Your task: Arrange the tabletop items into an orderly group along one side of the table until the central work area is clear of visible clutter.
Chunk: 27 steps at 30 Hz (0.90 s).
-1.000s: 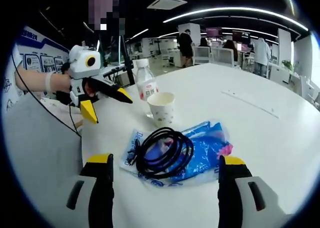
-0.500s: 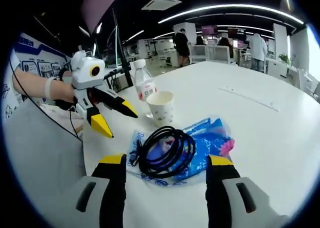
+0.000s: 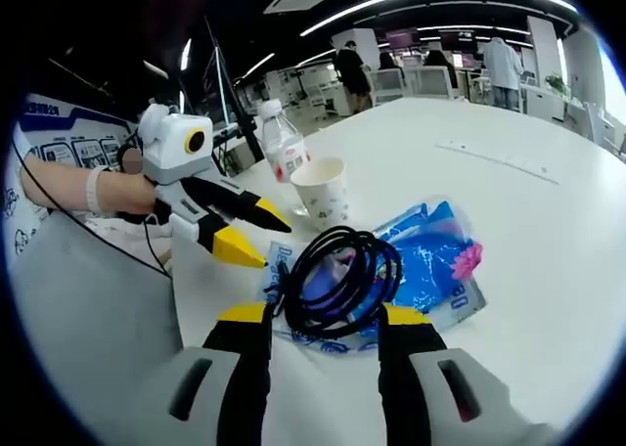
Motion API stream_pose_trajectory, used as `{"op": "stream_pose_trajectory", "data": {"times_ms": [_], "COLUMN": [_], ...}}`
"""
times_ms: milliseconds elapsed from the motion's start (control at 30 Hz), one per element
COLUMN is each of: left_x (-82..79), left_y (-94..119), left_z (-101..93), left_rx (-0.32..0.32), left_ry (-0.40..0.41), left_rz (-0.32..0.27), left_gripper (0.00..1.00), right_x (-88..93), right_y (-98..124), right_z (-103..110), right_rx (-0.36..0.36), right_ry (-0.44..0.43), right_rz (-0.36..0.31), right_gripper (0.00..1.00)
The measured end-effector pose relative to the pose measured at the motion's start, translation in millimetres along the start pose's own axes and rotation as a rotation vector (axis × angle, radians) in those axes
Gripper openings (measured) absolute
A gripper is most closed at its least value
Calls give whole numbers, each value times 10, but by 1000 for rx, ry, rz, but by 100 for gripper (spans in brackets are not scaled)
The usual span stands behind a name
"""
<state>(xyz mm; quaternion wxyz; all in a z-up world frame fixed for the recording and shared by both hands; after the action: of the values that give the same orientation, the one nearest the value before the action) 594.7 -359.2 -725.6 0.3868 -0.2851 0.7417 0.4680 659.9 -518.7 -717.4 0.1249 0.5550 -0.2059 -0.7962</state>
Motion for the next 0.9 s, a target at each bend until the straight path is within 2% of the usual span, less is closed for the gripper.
{"op": "stream_pose_trajectory", "data": {"times_ms": [100,333,467,733,900], "left_x": [19,59,69,90,117], "left_y": [-37,-123,-164,-215,-248], "left_z": [5,9,11,28,64], "left_rx": [-7,-30,-36,-35,-46], "left_ry": [3,23,34,58,67], "left_rz": [4,-5,-8,-10,2], "left_gripper": [29,27,25,18,19], "right_x": [21,50,79,100,93], "right_y": [4,-24,-71,-130,-127], "right_z": [-19,-59,-69,-105,-158], "right_rx": [4,19,18,18,25], "right_ry": [-22,-76,-118,-130,-166], "right_rz": [-1,0,9,18,8], "right_gripper": [31,25,24,20,16]}}
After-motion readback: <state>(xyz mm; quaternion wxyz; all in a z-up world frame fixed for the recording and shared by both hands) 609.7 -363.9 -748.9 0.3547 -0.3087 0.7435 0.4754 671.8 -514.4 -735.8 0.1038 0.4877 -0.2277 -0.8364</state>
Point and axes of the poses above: the point that each gripper's makers call its tool centre point, and the gripper's own axes: y roughly backward along the fingers, z roughly to its left, x roughly out of its underside, the point moved 6 cm from there along y, roughly backward along the fingers, and after that the axes turned 8 degrees about -z, right-handed, at the moved point
